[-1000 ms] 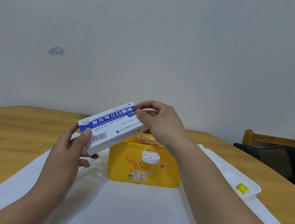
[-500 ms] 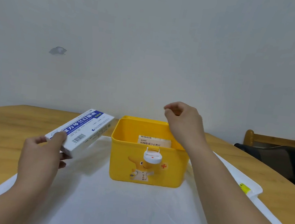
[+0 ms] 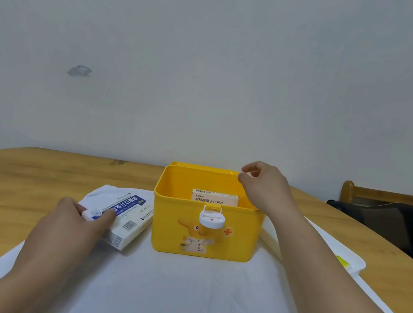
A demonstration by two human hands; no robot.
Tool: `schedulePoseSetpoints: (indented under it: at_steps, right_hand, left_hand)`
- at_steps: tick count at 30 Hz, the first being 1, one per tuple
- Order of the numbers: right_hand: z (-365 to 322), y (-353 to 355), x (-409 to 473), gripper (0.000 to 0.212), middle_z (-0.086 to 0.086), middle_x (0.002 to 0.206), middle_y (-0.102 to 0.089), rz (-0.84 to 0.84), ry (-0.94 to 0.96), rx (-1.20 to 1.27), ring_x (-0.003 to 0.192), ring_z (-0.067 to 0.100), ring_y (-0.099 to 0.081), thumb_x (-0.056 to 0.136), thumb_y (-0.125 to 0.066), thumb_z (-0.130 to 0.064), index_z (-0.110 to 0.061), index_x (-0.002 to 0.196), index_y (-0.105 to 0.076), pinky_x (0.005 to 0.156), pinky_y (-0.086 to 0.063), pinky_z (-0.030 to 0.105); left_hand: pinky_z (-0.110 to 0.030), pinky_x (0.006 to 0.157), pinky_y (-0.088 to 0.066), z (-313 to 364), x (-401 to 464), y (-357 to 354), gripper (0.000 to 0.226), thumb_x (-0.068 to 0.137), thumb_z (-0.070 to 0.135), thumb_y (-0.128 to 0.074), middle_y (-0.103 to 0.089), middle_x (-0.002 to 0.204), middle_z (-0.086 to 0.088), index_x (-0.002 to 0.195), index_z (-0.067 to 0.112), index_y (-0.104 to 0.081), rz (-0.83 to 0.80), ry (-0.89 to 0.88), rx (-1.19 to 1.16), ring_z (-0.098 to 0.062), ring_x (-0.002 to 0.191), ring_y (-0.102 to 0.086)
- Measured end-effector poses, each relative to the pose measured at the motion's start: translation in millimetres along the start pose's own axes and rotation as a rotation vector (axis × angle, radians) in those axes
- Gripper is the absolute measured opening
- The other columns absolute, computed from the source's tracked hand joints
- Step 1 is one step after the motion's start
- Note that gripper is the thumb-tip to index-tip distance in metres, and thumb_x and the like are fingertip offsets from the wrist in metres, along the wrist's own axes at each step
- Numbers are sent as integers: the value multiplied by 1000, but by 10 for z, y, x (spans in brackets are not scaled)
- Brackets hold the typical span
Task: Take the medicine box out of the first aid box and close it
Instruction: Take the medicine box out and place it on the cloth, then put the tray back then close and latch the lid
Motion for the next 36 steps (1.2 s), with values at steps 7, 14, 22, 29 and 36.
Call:
schedulePoseSetpoints:
  at_steps: [7,14,22,29,36]
  right_hand:
    - [130,153,-54,23,-6,116,-72,-4,-28,38,84,2,-61,104,-57,-30,-27,119,-73,67,-48,28]
    - [580,327,-62,22,8,100,-71,-157,-191,-489,91,28,-69,100,-56,-18,-6,110,-70,66,-46,32]
    - [892,-91,-177,30,4,110,-74,-549,-229,-689,95,26,-71,85,-69,-48,-24,102,-67,95,-61,45]
    - [1061,-13,-128,39,-6,87,-65,-388,-349,-838,71,16,-60,71,-77,-58,-28,93,-68,68,-53,32]
    - [1023,253,42,38,-4,75,-63,-161,-284,-769,65,15,-58,75,-79,-56,-24,81,-60,56,-46,31]
  left_hand:
    - [-37,73,-31,218,-148,-57,63,87,77,-24,-61,50,7,67,28,-59,21,-212,614,-4,55,-56]
    - [-42,78,-41,284,-208,-79,49,99,64,-46,-73,118,2,113,26,-72,71,-330,542,-29,101,-69]
    - [-50,83,-56,592,-430,-72,63,100,55,-40,-72,130,-10,135,11,-67,68,-645,314,-39,112,-69]
    - [-42,94,-50,600,-454,-72,63,102,58,-35,-69,137,-2,141,18,-63,11,-669,246,-29,124,-62]
    - [-43,97,-50,624,-495,-61,69,101,63,-31,-68,141,-2,143,18,-63,-28,-646,203,-28,128,-61]
Point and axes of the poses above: each hand's wrist, its own x-axis towards the middle knuckle, its own y-axis out of the back of the hand, z = x × y, the point moved 6 cm from there along x, towards the middle knuckle
